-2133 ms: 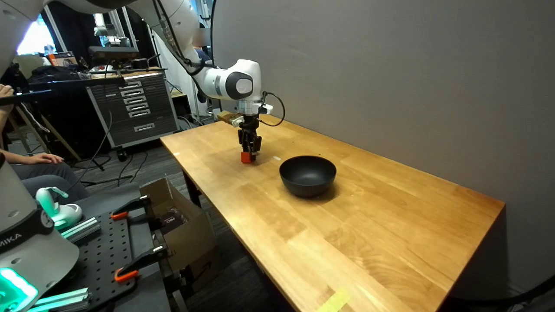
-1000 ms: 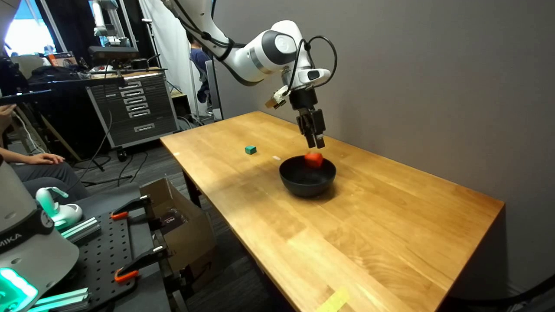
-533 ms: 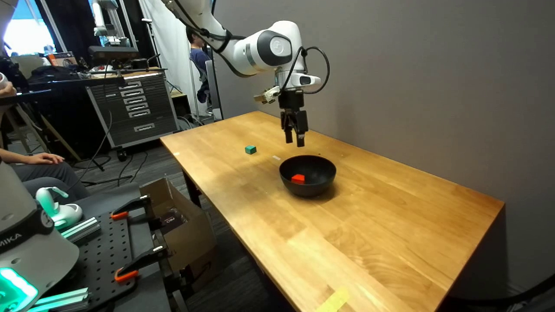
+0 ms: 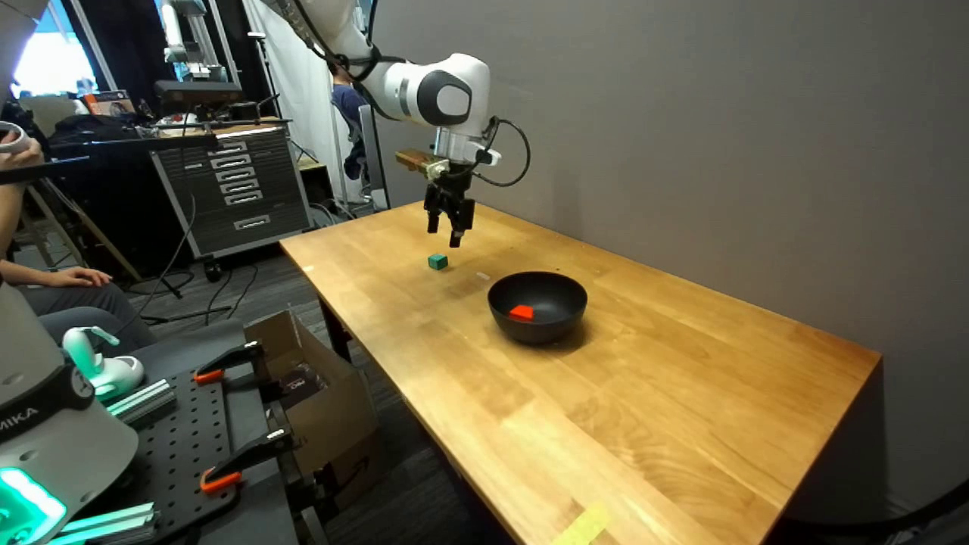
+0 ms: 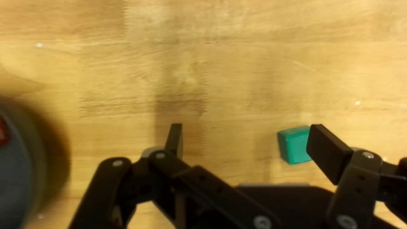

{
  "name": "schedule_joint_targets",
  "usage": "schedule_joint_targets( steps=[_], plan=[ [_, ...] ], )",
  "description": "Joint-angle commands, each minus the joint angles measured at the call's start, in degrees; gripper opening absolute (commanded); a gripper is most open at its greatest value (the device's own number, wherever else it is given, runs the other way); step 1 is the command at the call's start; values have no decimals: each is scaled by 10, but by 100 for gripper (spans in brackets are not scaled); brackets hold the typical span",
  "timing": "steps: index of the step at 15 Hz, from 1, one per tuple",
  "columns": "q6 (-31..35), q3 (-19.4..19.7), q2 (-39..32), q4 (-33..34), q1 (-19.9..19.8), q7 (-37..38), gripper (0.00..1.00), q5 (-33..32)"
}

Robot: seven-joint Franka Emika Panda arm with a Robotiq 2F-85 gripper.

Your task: Put the green and orange blocks in the black bowl

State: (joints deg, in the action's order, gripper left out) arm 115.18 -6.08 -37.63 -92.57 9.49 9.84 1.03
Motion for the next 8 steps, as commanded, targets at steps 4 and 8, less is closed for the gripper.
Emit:
schedule_joint_targets(
  steps=[4,8],
  plan=[
    [-20,-37,-61,53,12,-78,100,31],
    [5,-38,-90,68,32,-91,100,18]
  ],
)
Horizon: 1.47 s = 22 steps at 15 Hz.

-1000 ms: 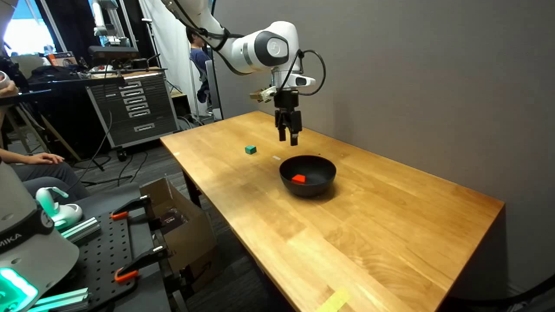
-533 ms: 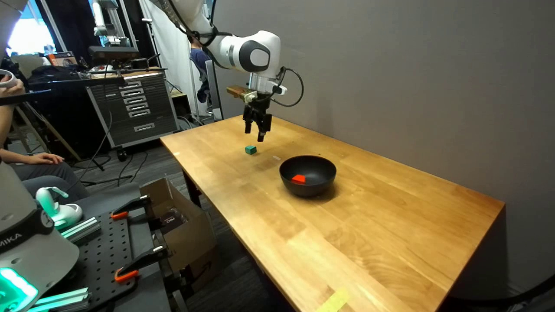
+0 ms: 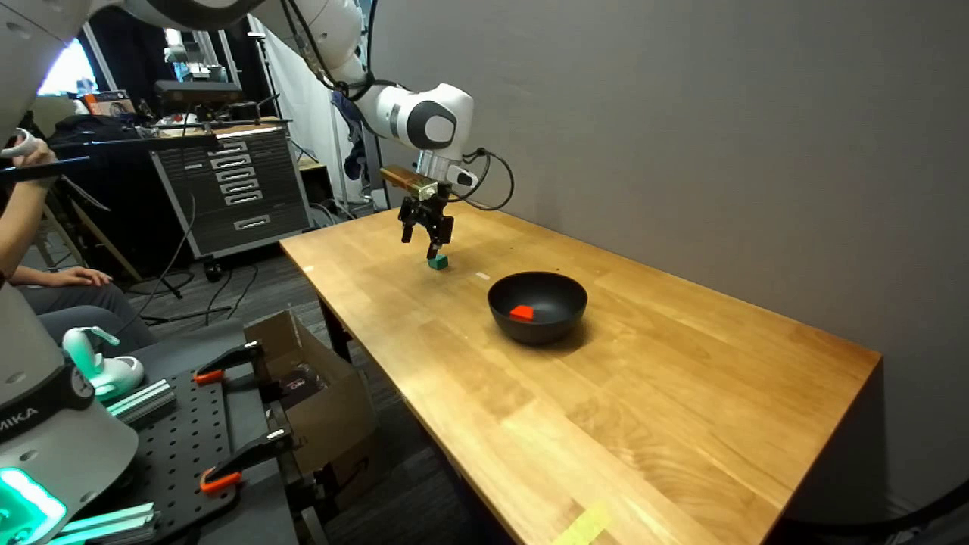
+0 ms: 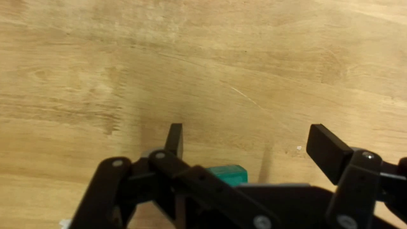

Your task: Put the green and orange blocks in the black bowl

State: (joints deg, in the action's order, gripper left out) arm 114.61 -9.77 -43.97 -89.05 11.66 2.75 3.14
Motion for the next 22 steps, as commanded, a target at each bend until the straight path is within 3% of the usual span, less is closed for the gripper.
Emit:
schedule_joint_targets(
  steps=[1,11,12,20,22],
  plan=[
    [16,-1,-35,38,13,-25,100,-4],
    [99,11,-74,64,26,-45,100,-39],
    [109,11,-76,65,25,-48,79,-43],
    [108,32,-57,56,19,-31,19,-59],
    [110,60,-42,54,24,-13,14,-82]
  ],
)
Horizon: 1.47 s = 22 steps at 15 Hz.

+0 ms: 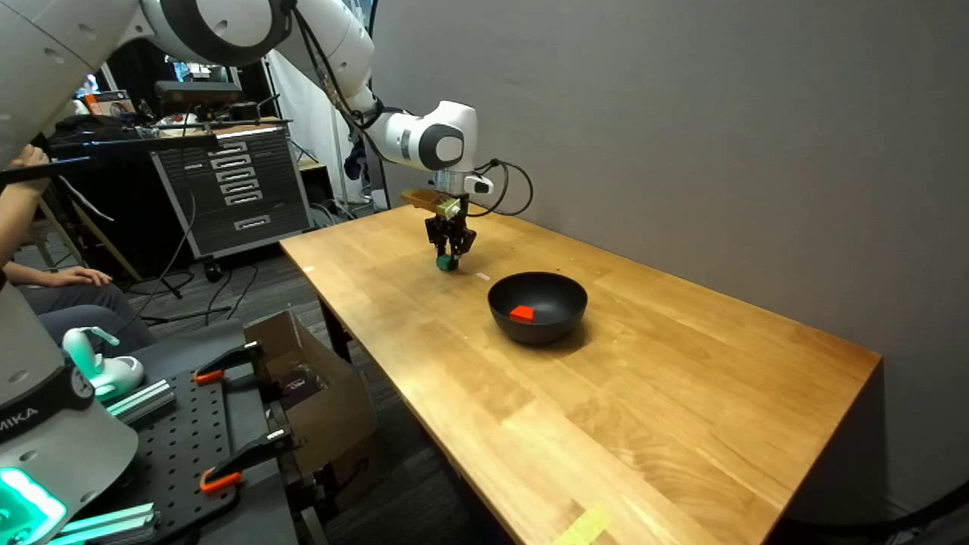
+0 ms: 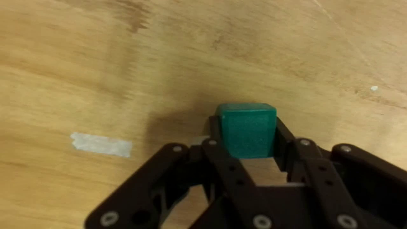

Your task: Put the green and orange blocks in the black bowl

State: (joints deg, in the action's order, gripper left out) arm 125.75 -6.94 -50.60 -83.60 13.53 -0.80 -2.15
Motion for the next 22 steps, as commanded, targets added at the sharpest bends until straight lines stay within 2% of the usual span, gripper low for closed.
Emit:
schedule_joint_targets(
  steps=[1,7,13,14,15,16,20,22],
  plan=[
    [-1,48,33,-3,7,33,14,-44],
    [-4,118,108,-43,-22,97,15,-88],
    [-9,147,178,-130,-75,134,16,-77],
    [-7,147,187,-144,-86,132,64,-72],
    [-9,146,194,-156,-95,132,66,-71],
    [-10,145,200,-165,-102,131,71,-70],
    [-21,131,228,-200,-132,103,99,-47],
    [-46,115,252,-223,-150,70,100,-14]
  ],
)
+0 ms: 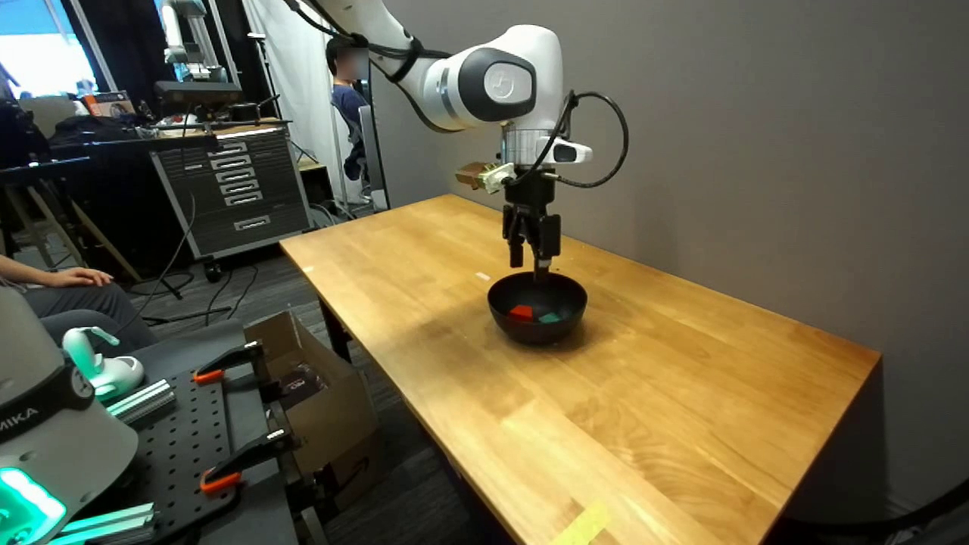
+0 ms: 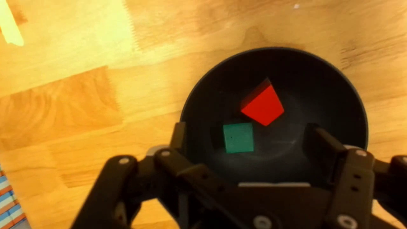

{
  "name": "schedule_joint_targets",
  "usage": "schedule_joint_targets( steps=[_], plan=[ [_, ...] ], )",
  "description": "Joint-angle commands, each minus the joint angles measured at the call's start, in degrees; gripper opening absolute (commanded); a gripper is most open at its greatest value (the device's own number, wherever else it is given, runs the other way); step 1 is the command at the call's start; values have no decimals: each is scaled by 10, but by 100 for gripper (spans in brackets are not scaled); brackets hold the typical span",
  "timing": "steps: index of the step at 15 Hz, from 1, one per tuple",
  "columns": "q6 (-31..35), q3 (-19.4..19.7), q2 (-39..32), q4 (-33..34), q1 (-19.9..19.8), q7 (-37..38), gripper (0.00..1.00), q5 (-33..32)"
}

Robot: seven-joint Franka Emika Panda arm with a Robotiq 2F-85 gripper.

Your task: Put the green and orange blocks in the black bowl

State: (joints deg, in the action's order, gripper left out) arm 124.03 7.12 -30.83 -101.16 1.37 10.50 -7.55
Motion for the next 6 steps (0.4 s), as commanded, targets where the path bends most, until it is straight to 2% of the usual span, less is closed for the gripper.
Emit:
schedule_joint_targets(
  steps=[1,2,3,6],
  plan=[
    [-42,-31,68,-61,-35,-62,100,55],
    [-70,-35,86,-76,-41,-78,100,66],
    [-43,-23,31,-29,-25,-42,100,41],
    [-67,-29,63,-56,-34,-61,100,52]
  ],
)
